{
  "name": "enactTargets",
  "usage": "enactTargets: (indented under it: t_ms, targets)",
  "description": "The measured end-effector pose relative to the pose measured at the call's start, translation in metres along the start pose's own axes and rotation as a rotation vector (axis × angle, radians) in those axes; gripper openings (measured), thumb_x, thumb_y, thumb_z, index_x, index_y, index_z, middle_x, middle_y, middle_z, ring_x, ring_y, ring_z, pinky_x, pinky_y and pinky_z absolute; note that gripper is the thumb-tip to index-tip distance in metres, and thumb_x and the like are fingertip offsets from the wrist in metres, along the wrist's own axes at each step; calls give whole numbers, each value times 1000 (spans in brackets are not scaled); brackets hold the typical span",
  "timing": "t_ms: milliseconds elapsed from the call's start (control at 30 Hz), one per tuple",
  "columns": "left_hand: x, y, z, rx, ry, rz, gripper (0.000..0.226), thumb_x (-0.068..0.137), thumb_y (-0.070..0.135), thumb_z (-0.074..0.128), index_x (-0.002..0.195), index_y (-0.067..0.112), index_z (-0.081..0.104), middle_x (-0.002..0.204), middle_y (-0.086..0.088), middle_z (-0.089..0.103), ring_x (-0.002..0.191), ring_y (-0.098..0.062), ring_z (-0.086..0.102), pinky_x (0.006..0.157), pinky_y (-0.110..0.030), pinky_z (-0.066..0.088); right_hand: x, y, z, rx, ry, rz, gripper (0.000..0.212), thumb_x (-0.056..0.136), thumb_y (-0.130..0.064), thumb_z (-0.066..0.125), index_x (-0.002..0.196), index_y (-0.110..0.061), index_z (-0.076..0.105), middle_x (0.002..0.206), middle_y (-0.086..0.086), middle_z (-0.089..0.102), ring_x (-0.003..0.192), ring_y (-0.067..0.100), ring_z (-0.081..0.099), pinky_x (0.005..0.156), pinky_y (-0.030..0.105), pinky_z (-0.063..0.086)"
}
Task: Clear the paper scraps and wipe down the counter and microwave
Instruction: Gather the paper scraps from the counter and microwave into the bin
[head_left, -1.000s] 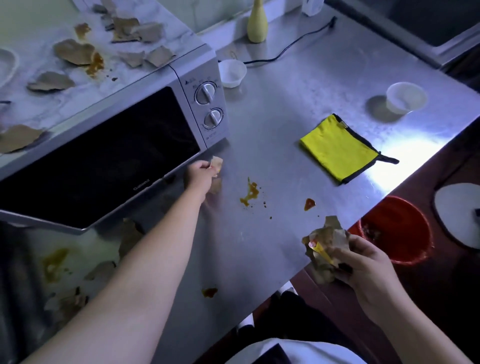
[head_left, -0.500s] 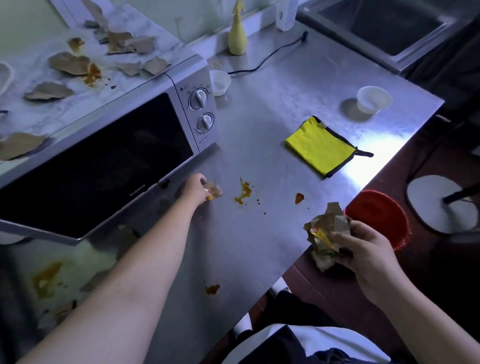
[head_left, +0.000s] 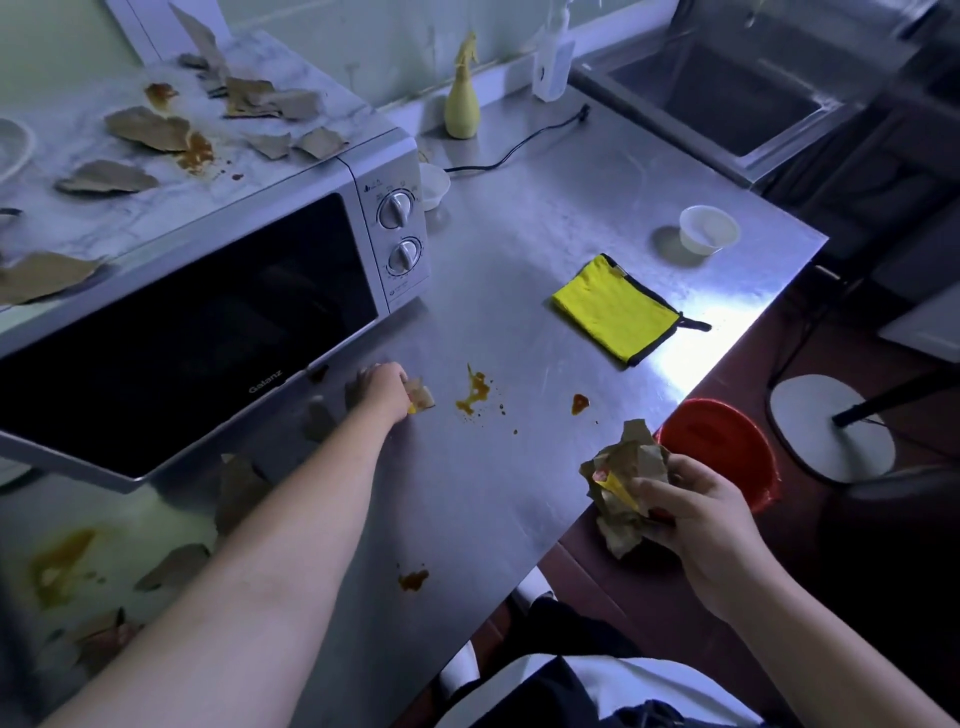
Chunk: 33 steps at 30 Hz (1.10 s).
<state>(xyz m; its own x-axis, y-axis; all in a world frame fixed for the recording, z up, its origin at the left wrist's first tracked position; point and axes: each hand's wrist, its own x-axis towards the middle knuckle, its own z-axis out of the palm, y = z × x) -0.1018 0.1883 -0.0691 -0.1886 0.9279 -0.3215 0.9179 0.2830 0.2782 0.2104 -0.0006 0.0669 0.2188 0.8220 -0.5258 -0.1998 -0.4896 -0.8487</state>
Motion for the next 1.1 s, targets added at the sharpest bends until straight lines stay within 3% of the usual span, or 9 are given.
enactTargets:
  t_ms: [133,433,633,767,900,1000,1100]
  targets:
    - [-11,2,-1,-32,-25,-30,14,88,22,64,96,15,74,107,-12,71,102,-37,63,89,-35,51,-9,7,-4,7,17,-3,21,86,8,65,102,-5,70,90,13,77,74,24,75,55,28,57]
    - [-57,15,0,2,-168,38,9,83,21,69,87,22,77,101,-3,73,96,-29,66,87,-34,55,-30,19,-5,83,24,-9,21,85,10,64,104,0,68,85,14,76,69,24,74,52,29,57]
    - [-123,12,-15,-587,-241,108,16,78,14,81,73,26,70,79,8,72,81,-14,66,67,-23,47,-38,33,8,103,23,24,22,87,12,62,105,0,68,87,17,75,67,26,74,51,32,57]
    - [-186,9,-33,-1051,-330,201,23,78,0,78,73,22,73,71,6,72,73,-11,67,66,-23,53,-41,43,30,65,-36,52,21,87,13,61,103,1,68,86,18,73,65,27,73,54,37,60]
    - [-243,-2,-44,-1203,-339,244,26,76,3,80,73,28,74,74,3,72,73,-11,67,69,-23,55,-48,47,62,40,-162,27,23,85,13,63,104,2,69,85,17,75,64,26,72,66,49,63]
    - [-273,-17,-44,-1247,-270,200,21,74,8,81,74,27,72,78,-1,71,71,-14,67,64,-26,55,-60,49,87,25,-281,32,21,79,2,73,99,-2,72,92,15,77,74,26,75,57,34,60]
    - [-291,-32,-40,-1199,-104,88,25,77,6,80,72,27,68,83,0,70,71,-16,66,64,-32,58,-64,53,108,-25,-383,89,17,88,5,63,100,-4,72,90,15,77,73,23,75,55,28,57]
